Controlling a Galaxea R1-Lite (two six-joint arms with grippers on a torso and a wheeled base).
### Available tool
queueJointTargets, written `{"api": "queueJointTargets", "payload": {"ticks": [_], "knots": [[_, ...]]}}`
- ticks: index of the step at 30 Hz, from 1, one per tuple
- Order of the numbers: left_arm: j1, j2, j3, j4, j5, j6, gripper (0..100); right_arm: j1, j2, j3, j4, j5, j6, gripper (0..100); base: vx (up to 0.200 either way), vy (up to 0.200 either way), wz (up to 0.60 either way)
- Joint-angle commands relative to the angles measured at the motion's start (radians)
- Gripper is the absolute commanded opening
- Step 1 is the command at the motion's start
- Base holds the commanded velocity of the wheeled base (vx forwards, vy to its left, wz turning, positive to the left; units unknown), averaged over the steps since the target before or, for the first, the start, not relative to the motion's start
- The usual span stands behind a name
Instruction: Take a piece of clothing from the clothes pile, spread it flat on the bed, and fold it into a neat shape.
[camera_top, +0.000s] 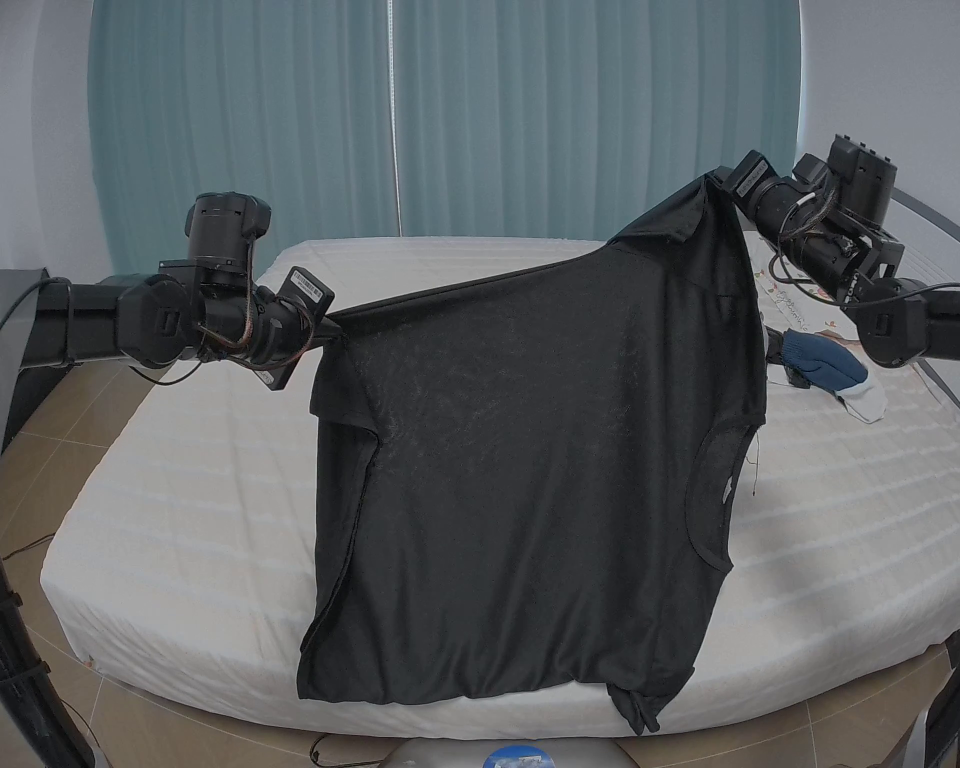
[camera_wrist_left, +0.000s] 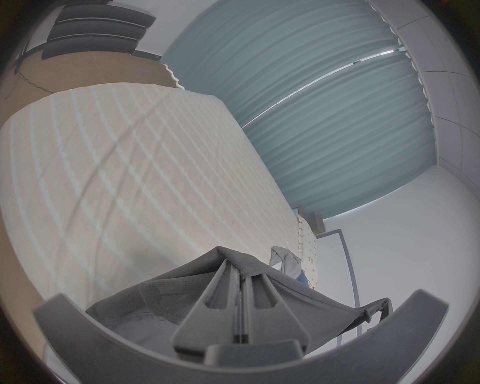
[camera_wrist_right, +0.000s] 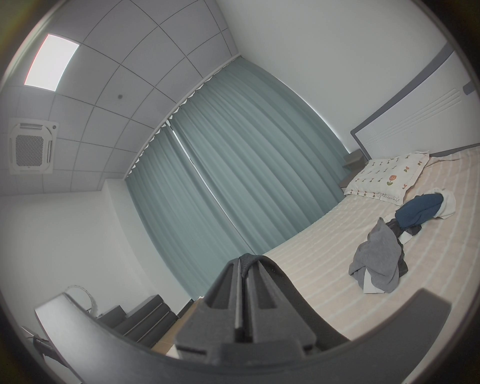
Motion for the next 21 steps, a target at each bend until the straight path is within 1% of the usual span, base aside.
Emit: {"api": "queueJointTargets", "payload": {"ticks": [1, 6, 11, 16, 18, 19, 20, 21], "knots": [[-0.001, 0.080, -0.010, -0.002, 0.000, -0.001, 0, 0.002, 0.107, 0.030, -0.007, -0.006, 0.000, 0, 0.000, 0.000, 0.00], [-0.001, 0.148, -0.035, 0.001, -0.001, -0.002, 0, -0.015, 0.204, 0.029, -0.033, -0.012, 0.012, 0, 0.000, 0.000, 0.00], [0.000, 0.188, -0.042, 0.001, -0.001, -0.004, 0, -0.018, 0.259, 0.038, -0.035, -0.011, 0.017, 0, 0.000, 0.000, 0.00], [-0.004, 0.226, -0.042, 0.001, -0.001, -0.005, 0, -0.020, 0.308, 0.043, -0.033, -0.012, 0.056, 0, 0.000, 0.000, 0.00], [-0.006, 0.244, -0.047, 0.000, -0.007, -0.022, 0, -0.020, 0.331, 0.046, -0.032, -0.014, 0.073, 0, 0.000, 0.000, 0.00], [-0.004, 0.269, -0.062, 0.001, -0.023, -0.041, 100, -0.020, 0.357, 0.064, -0.033, -0.011, 0.078, 0, 0.000, 0.000, 0.00], [-0.003, 0.277, -0.065, 0.001, -0.026, -0.042, 100, -0.020, 0.365, 0.066, -0.033, -0.011, 0.078, 100, 0.000, 0.000, 0.00], [0.000, 0.286, -0.068, 0.001, -0.030, -0.042, 100, -0.020, 0.380, 0.070, -0.033, -0.008, 0.079, 100, 0.000, 0.000, 0.00]]}}
